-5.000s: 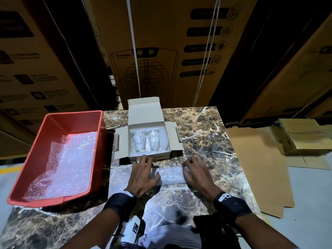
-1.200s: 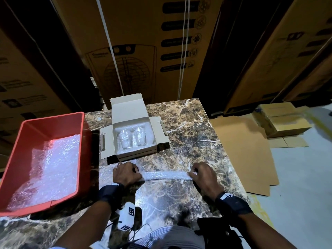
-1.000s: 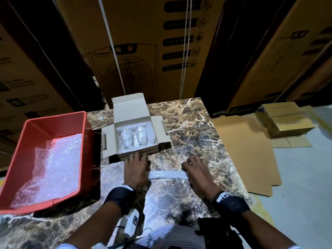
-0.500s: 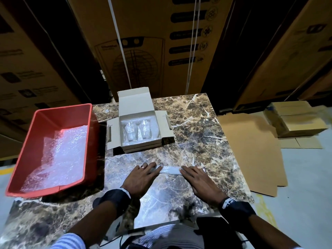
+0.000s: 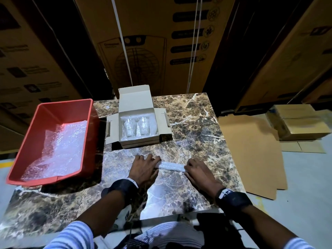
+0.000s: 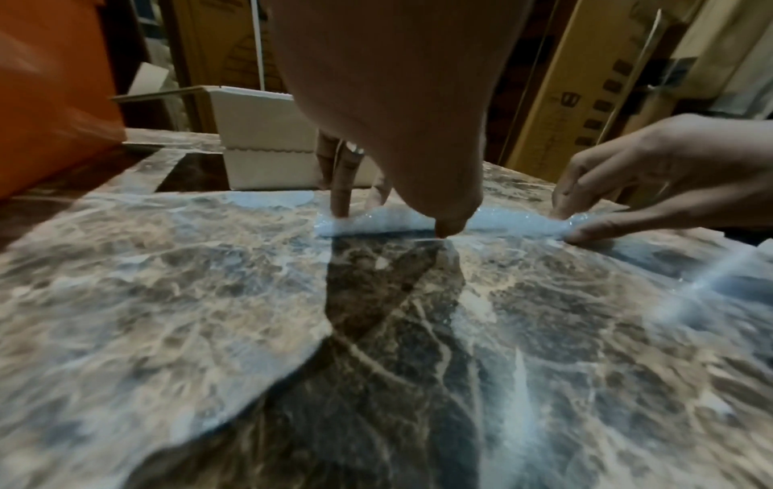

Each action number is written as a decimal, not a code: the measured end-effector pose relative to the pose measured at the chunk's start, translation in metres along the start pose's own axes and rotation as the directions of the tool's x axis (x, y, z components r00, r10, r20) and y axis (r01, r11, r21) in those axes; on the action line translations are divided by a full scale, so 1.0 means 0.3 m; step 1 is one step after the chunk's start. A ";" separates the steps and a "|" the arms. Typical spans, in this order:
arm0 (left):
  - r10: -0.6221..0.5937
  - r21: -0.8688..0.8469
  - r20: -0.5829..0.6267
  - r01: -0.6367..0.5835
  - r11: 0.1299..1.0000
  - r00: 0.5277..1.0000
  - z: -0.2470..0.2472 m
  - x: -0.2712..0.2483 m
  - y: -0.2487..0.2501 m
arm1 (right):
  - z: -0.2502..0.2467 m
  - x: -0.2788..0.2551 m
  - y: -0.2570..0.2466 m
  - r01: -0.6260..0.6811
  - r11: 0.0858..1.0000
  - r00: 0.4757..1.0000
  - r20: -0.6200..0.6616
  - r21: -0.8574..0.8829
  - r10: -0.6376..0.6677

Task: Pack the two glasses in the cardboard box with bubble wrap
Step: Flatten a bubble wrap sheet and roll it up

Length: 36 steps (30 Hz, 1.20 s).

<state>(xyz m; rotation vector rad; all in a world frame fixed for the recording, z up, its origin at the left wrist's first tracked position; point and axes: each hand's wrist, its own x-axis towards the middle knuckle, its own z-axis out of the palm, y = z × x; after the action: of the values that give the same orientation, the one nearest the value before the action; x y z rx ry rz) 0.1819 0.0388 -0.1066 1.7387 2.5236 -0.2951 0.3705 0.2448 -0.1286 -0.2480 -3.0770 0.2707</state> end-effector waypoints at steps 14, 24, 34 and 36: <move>-0.338 -0.332 0.102 0.353 0.875 0.935 -0.088 0.049 0.017 | -0.129 0.135 -0.062 -0.210 0.834 0.974 0.038 0.510 0.222; -0.378 -0.920 0.176 0.288 0.264 0.909 -0.202 0.052 -0.018 | -0.198 0.275 -0.185 -0.166 0.786 0.954 -0.103 0.596 0.280; -0.420 -0.970 0.224 0.241 -0.014 0.879 -0.196 0.017 -0.106 | -0.184 0.326 -0.346 -0.137 0.813 0.961 -0.124 0.566 0.248; -0.431 -0.970 0.229 0.241 -0.028 0.873 -0.185 0.010 -0.130 | -0.186 0.339 -0.387 -0.157 0.792 0.961 -0.095 0.590 0.261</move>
<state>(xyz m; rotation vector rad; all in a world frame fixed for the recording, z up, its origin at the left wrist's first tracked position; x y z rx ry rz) 0.1476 0.0386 -0.0480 0.4690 2.0272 1.3614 0.2554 0.1580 -0.0503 -0.5452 -2.6257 1.1066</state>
